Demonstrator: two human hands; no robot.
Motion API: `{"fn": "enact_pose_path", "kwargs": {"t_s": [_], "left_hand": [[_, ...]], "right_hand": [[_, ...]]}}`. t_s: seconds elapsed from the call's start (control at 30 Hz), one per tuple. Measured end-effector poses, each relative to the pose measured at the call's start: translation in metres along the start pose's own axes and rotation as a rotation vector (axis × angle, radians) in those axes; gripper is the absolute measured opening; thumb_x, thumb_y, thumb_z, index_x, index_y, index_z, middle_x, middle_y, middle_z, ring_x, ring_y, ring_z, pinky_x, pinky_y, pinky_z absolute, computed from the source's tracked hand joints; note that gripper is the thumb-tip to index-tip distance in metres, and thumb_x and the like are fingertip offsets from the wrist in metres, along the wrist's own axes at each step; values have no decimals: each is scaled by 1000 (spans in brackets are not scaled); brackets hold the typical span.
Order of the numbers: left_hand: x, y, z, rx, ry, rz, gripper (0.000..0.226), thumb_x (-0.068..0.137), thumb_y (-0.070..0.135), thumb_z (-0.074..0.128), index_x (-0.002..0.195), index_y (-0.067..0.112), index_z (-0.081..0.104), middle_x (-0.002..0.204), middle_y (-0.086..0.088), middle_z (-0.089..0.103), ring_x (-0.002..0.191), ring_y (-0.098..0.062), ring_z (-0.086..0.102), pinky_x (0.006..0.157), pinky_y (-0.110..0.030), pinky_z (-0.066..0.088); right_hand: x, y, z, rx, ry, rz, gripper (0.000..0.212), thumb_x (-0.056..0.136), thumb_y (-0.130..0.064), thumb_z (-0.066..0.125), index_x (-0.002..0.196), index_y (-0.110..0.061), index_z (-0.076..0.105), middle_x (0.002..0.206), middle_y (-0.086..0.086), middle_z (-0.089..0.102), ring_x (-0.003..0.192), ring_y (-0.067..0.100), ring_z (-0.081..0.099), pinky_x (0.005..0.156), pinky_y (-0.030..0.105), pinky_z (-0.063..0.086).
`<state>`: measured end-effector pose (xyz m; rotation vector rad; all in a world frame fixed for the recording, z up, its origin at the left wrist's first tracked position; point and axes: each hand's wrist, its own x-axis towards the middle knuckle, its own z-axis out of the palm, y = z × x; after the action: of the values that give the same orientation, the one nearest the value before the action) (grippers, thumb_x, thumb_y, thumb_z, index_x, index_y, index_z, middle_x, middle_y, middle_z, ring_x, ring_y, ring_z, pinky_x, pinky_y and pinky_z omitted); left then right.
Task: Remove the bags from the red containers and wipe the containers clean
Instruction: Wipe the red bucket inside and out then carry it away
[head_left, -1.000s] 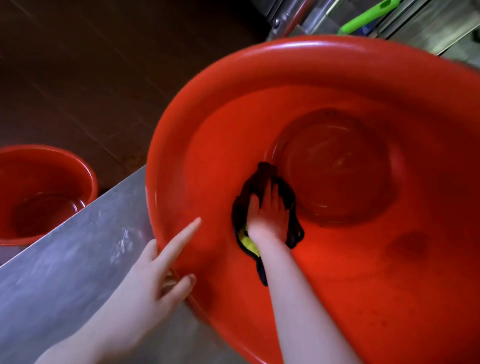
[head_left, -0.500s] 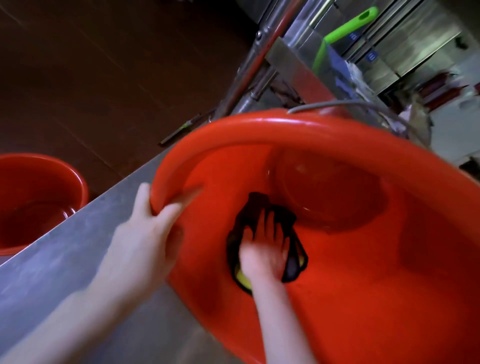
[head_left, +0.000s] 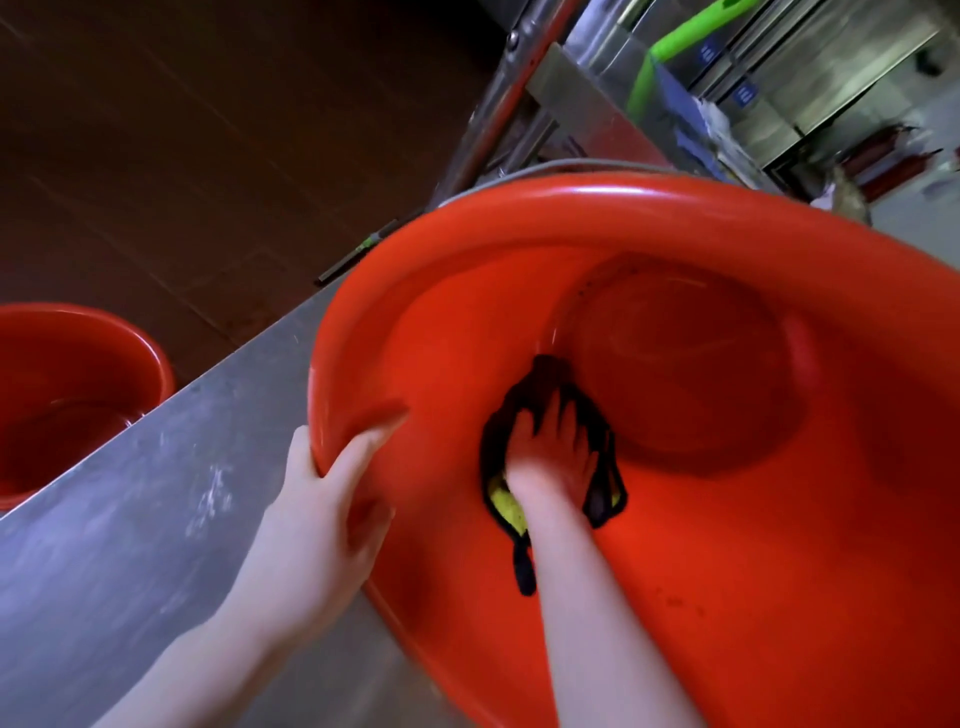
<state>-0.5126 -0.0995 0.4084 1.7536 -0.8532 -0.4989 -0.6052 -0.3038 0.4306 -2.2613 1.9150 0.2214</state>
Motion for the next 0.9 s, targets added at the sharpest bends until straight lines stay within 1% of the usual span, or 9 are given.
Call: {"fn": "enact_pose_path", "kwargs": {"t_s": [0.17,0.3,0.43,0.57,0.63,0.73,0.8,0.83,0.9], "left_hand": [[-2,1,4,6,26,-44,83,82,10,70,135,61,31,128,13,28,105,-12,49,85,-33,49],[-3,1,4,23,18,-60,82,82,7,67,129,64,31,121,14,26,109,-28,54,84,-36,48],[-6,3,2,11,9,-45,81,84,9,68,135,60,31,128,10,29,114,-16,48,90,-31,44],[-13,6,-6,64,-14,-22,74,82,9,73,133,54,42,119,3,40,98,-15,52,86,-30,46],[-4,12,-19,193,91,79,65,79,7,76,131,39,54,118,-9,45,100,-20,50,89,-28,41],[27,31,-43,294,235,349,47,89,9,58,134,21,55,133,-16,35,120,-20,43,96,-29,40],[47,41,-55,376,200,438,52,90,17,50,140,31,47,124,-9,35,93,-21,54,73,-31,47],[52,43,-58,423,187,447,53,90,22,48,141,37,43,116,-5,35,75,-20,51,59,-26,42],[48,37,-57,446,158,429,54,91,26,48,142,43,39,108,-3,36,62,-14,41,50,-17,30]], "right_hand": [[-66,6,24,-101,101,-235,63,99,-49,23,155,-24,8,163,-3,8,148,18,13,121,40,6],[-129,2,34,-30,165,-423,66,90,-51,31,147,-19,41,154,1,37,138,26,41,114,45,20],[-78,-2,26,-66,106,-374,65,98,-50,26,155,-24,9,163,-1,7,149,20,13,121,38,7],[-2,-9,8,33,33,-136,62,103,-45,24,156,-23,2,164,0,3,149,20,9,120,39,7],[12,-5,10,54,21,-112,60,103,-46,22,156,-25,3,164,-2,3,149,20,8,121,41,5],[13,4,20,32,45,-163,60,102,-47,20,156,-26,1,164,-3,1,150,19,6,121,42,2],[16,11,19,27,25,-223,61,102,-47,21,156,-26,1,164,-1,0,150,21,6,121,42,2],[18,15,15,19,2,-247,62,102,-47,22,156,-26,0,164,0,-1,150,22,6,121,41,3],[22,26,7,-34,-45,-280,63,101,-48,23,155,-27,0,164,0,-2,150,22,5,121,40,4]]}}
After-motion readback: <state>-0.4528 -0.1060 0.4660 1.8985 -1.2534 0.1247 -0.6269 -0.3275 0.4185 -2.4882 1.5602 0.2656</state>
